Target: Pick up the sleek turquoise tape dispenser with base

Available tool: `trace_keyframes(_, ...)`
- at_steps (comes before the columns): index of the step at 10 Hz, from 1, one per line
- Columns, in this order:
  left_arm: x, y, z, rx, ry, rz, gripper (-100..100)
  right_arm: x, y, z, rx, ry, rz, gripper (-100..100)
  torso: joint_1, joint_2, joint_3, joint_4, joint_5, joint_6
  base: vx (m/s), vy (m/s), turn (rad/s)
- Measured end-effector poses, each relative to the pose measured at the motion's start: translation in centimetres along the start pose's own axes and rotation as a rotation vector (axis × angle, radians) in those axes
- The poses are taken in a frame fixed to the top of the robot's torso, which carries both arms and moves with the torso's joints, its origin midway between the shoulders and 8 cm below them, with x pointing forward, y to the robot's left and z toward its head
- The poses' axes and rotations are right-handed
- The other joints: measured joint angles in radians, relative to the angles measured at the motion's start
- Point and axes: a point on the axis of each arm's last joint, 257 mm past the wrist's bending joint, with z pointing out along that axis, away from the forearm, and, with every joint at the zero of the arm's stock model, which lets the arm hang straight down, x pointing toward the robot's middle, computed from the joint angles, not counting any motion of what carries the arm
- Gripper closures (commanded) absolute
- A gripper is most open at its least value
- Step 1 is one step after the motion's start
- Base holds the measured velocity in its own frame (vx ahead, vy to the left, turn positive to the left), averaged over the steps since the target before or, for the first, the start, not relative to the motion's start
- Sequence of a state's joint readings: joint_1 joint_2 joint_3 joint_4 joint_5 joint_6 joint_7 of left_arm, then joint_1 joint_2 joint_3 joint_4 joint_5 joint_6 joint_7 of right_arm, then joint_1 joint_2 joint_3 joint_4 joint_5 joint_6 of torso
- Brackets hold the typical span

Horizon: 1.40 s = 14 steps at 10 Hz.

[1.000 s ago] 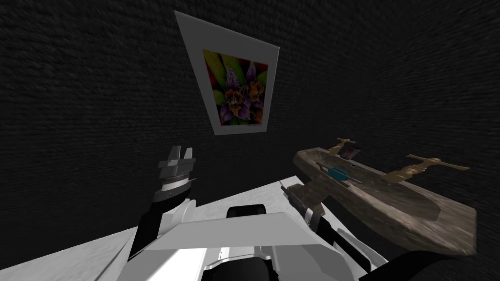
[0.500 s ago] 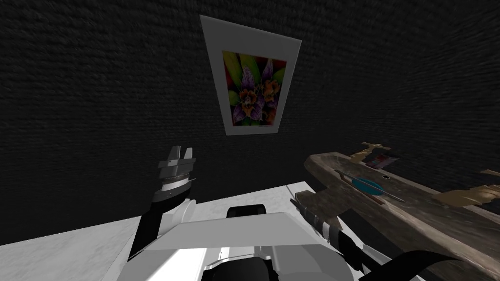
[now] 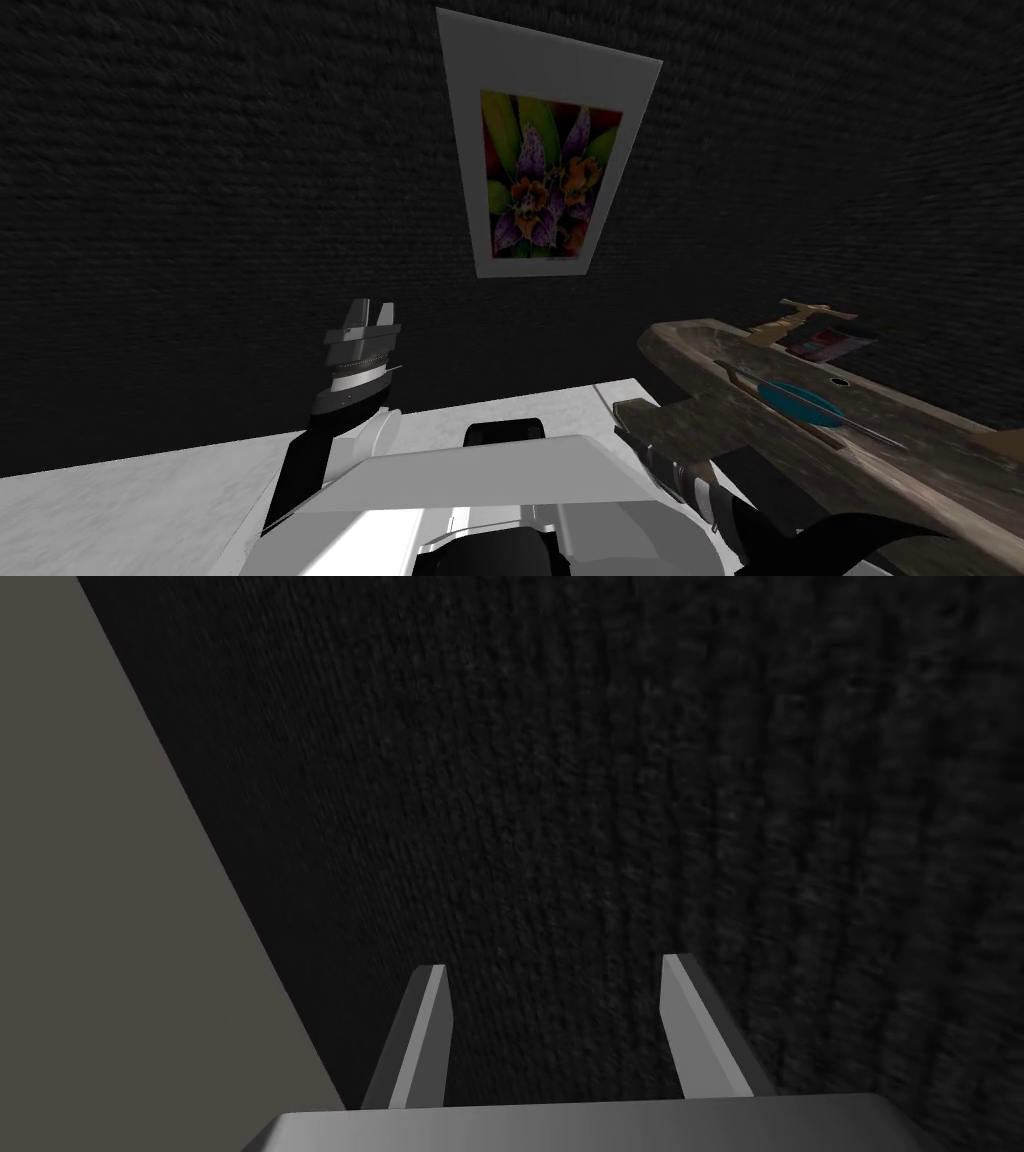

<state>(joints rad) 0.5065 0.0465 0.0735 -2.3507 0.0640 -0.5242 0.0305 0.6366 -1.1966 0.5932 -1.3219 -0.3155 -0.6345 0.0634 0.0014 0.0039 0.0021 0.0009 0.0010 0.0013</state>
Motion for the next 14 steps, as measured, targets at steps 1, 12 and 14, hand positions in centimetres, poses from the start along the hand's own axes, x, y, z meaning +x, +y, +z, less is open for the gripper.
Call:
trace_keyframes(1,0.0,0.0,0.0,0.000,0.000,0.000,0,0.5,-1.9,-1.1,0.047,0.022,-0.021,-100,0.002,-0.001,0.000,0.000,0.000,-0.001,0.035,0.069,0.120)
trace_keyframes(12,0.0,0.0,0.0,0.000,0.000,0.000,0,-4.6,-18.2,-17.9,0.547,0.188,-0.303,-100,0.000,0.000,0.000,0.000,0.000,-0.001,0.026,0.050,0.142)
trace_keyframes(14,0.0,0.0,0.0,0.000,0.000,0.000,0,-6.4,-21.1,-22.9,0.664,0.228,-0.377,-100,0.000,0.000,0.000,0.000,0.000,0.000,0.013,0.018,0.134)
